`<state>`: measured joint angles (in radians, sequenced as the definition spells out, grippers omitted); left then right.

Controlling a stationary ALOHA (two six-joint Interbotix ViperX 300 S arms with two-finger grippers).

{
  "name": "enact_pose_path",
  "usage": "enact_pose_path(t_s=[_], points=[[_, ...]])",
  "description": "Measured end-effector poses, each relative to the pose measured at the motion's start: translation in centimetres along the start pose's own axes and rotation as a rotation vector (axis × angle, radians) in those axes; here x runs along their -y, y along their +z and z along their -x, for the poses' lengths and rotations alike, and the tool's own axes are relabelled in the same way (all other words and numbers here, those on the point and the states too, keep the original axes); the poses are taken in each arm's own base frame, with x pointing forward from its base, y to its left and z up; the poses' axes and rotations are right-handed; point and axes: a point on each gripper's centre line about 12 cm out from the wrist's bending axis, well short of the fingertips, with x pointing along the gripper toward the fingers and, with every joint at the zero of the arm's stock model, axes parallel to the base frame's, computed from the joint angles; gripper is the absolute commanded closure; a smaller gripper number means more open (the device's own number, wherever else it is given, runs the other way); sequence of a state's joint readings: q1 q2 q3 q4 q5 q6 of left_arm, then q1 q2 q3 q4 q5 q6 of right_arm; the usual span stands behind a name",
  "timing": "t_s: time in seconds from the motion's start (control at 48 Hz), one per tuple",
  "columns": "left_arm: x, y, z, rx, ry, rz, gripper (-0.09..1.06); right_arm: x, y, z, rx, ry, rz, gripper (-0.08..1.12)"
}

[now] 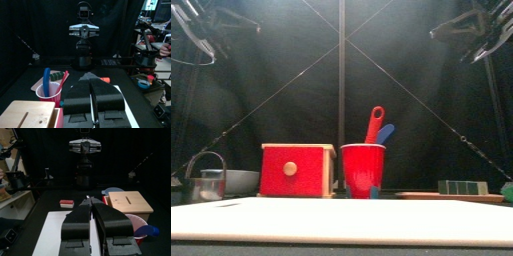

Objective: Place sushi on board then cut the sushi with the knife then place the pieces on the plate
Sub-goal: Place the sushi on the board

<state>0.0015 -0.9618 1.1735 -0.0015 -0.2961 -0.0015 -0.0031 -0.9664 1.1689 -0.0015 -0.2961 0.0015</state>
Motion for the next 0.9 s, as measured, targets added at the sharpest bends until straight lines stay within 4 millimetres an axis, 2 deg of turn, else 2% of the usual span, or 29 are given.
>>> enact_pose_path(t_s=[0.062,0.188,0.354,0.521,0.604,0.75,0.896], points=[[0.0,-0.5,-0.1,-0.014,0.001,-0.002,0.98,0.1,-0.3,0.0,-0.009,-0.003,-0.003,1.03],[0.0,-2.2,-0.9,-0.066,-0.001,-0.003,0.97,1.1,-2.4,-0.6,-0.112,-0.056,-0.008,1.01],[0.1,-2.2,-1.3,-0.041,-0.002,-0.002,0.97,5.3,-5.2,-0.6,-0.274,-0.269,-0.117,1.00],[0.0,-2.3,-1.3,-0.011,-0.001,-0.003,0.97,10.4,-6.9,2.0,-0.392,-0.558,-0.272,1.00],[0.0,-2.2,-1.3,0.003,-0.001,-0.001,0.97,12.3,-7.5,3.5,-0.433,-0.678,-0.353,0.98],[0.1,-2.1,-1.3,0.012,-0.004,-0.004,0.97,14.3,-8.5,5.0,-0.518,-0.806,-0.490,0.83],[0.1,-2.1,-1.3,0.014,-0.006,-0.010,0.97,14.9,-10.1,4.7,-0.637,-0.813,-0.552,0.52]])
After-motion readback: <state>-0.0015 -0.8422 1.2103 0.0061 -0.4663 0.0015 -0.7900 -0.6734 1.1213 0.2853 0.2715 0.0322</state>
